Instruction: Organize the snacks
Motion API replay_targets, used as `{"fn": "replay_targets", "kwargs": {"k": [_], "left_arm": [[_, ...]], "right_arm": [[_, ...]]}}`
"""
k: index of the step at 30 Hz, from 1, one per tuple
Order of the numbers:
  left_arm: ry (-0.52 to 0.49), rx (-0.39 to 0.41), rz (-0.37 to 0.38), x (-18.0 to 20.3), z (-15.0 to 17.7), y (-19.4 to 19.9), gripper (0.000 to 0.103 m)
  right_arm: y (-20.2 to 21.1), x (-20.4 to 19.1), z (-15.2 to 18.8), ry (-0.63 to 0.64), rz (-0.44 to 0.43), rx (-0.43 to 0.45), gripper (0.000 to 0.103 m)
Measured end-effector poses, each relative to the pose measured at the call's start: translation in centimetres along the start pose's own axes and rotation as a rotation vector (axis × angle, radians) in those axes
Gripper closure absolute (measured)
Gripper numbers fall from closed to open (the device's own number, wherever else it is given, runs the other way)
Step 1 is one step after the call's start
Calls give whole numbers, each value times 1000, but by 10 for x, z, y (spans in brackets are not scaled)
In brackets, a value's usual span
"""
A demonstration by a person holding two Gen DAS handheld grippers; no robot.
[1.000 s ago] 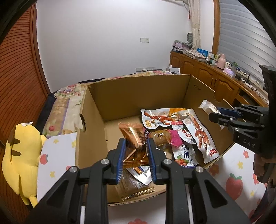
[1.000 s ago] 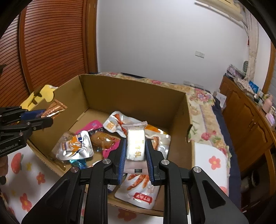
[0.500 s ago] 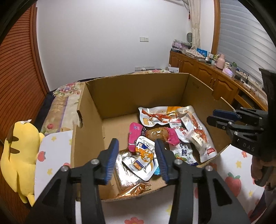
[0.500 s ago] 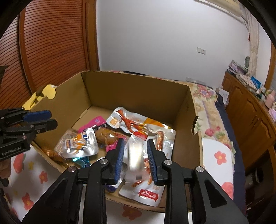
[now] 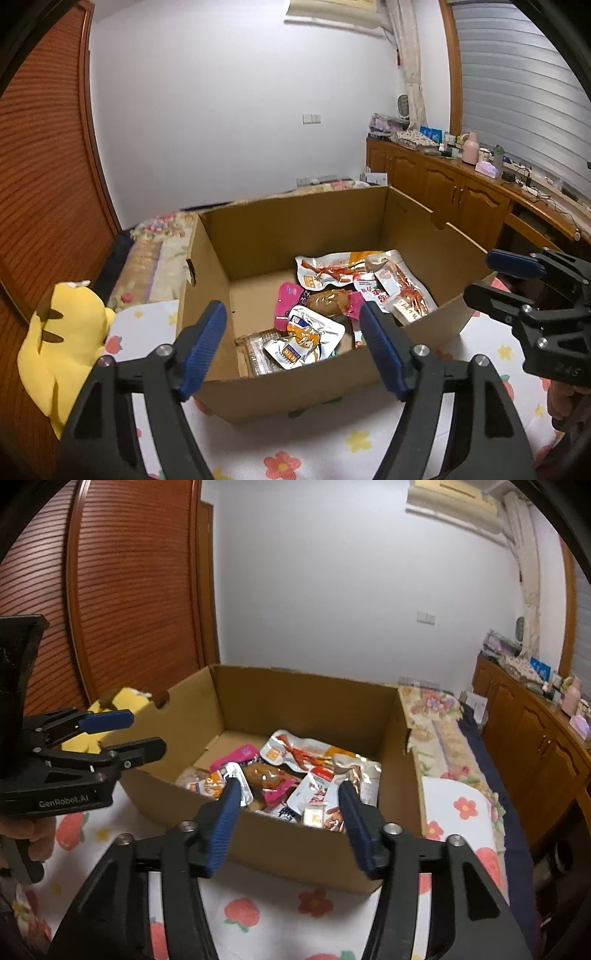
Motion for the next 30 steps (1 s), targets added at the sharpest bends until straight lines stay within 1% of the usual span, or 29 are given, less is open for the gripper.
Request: {"fn": "replay_targets", "kwargs": {"k": [2, 3, 4, 5, 6, 7, 9, 12, 16, 18, 20, 25, 30], "left_arm": [[-3, 14, -6, 4, 0, 7, 27], [-3, 24, -8, 6, 1, 11, 25], [-2, 32, -13, 7, 1, 13, 14], [-2, 55, -25, 8, 1, 18, 9], [-1, 71, -33, 8, 2, 22, 2], [-1, 96, -46, 9, 2, 27, 1], [-2, 117, -57, 11, 2, 33, 0], [12, 126, -72, 13, 5, 38, 0], [29, 141, -100, 15, 10, 46, 0], [48, 164, -105, 14, 13, 55, 0], [68, 171, -120, 12, 15, 63, 0], [96, 159, -97, 11, 19, 80, 0], [75, 164, -138, 19, 20, 103, 0]], "right_arm": [[9, -1, 3, -12, 6, 15, 41], [13, -1, 4, -20, 12, 23, 36], [17, 0, 6, -27, 17, 30, 29], [21, 1, 7, -35, 24, 39, 25], [25, 3, 8, -48, 34, 48, 18], [28, 6, 9, -57, 39, 54, 12], [33, 8, 12, -64, 60, 62, 11], [40, 11, 17, -64, 98, 76, 0], [45, 14, 22, -71, 137, 84, 0], [48, 16, 24, -82, 140, 82, 0], [52, 17, 25, -90, 147, 86, 0], [73, 17, 21, -101, 158, 113, 0], [99, 17, 15, -108, 161, 140, 0]]}}
Point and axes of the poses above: each gripper's, at about its wrist camera, not at the fingertips, and y roughly against the way its jaws point, x to its right, z to its underside, the point moved 1 cm from there along -y, roughly the way its jaws point
